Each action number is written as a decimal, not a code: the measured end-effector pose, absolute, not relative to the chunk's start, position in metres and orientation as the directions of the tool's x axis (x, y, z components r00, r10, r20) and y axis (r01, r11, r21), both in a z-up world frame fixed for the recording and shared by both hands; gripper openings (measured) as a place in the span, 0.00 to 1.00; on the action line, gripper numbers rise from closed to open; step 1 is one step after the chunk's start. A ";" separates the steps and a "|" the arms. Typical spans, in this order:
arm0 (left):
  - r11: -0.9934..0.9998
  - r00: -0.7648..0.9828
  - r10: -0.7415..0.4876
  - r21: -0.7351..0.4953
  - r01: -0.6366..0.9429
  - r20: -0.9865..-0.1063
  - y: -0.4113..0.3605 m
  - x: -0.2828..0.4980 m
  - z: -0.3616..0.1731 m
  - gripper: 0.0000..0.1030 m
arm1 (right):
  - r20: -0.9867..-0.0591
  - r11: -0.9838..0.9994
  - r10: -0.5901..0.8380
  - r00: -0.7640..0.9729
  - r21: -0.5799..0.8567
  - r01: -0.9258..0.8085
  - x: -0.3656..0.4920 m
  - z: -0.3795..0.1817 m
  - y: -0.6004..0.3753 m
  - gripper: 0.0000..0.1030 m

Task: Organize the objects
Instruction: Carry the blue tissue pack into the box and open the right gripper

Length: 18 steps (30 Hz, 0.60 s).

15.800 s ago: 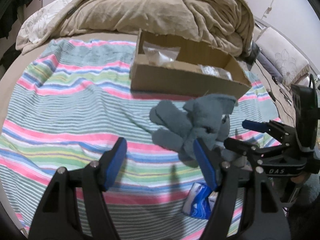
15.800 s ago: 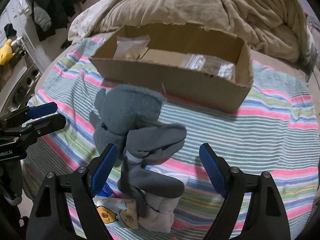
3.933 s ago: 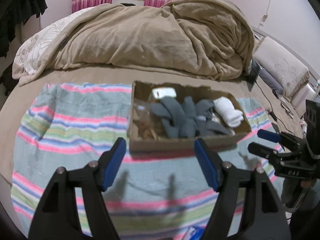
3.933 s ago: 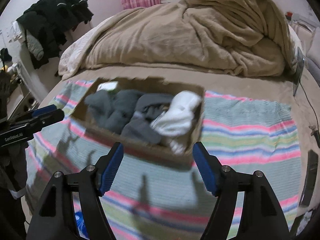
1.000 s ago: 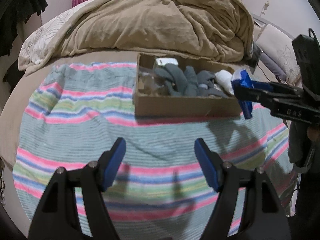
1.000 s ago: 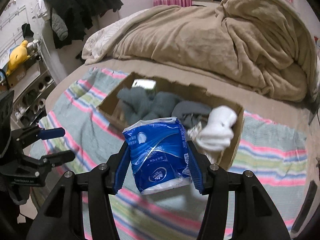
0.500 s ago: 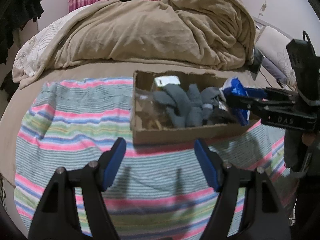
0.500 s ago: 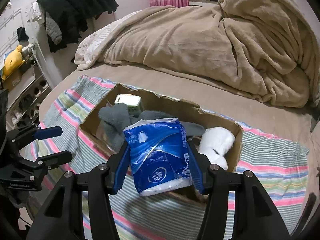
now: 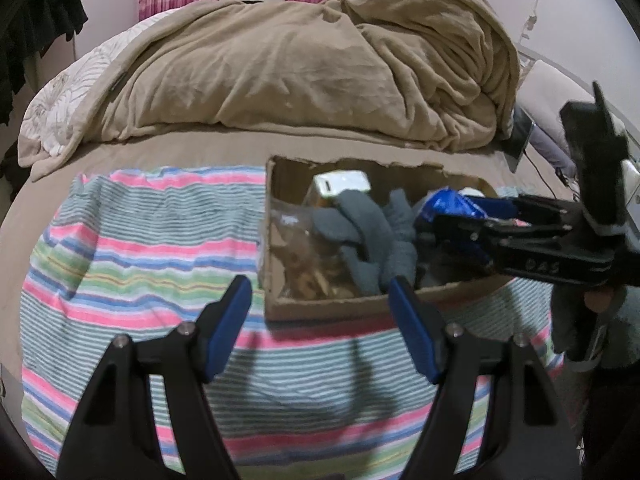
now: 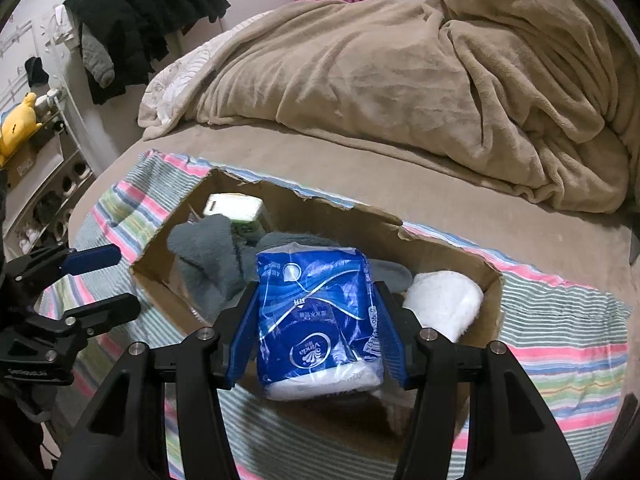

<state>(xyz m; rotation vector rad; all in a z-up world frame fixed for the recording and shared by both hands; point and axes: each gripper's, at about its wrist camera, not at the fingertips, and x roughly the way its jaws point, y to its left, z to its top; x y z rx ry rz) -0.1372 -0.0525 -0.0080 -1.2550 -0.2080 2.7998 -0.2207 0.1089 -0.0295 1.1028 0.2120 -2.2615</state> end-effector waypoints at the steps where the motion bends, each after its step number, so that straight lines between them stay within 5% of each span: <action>1: -0.989 -0.665 0.115 -0.151 -0.004 -0.738 -0.053 -0.138 -0.009 0.70 | -0.763 -0.805 -0.446 -0.468 0.114 0.582 -0.222 -0.032 0.108 0.56; 8: -0.989 -0.657 0.109 -0.150 0.007 -0.746 -0.053 -0.136 -0.014 0.70 | -0.767 -0.819 -0.421 -0.484 0.093 0.566 -0.221 -0.037 0.109 0.68; 18: -0.989 -0.665 0.111 -0.149 0.001 -0.739 -0.045 -0.114 -0.002 0.70 | -0.751 -0.829 -0.424 -0.506 0.096 0.551 -0.198 -0.018 0.121 0.70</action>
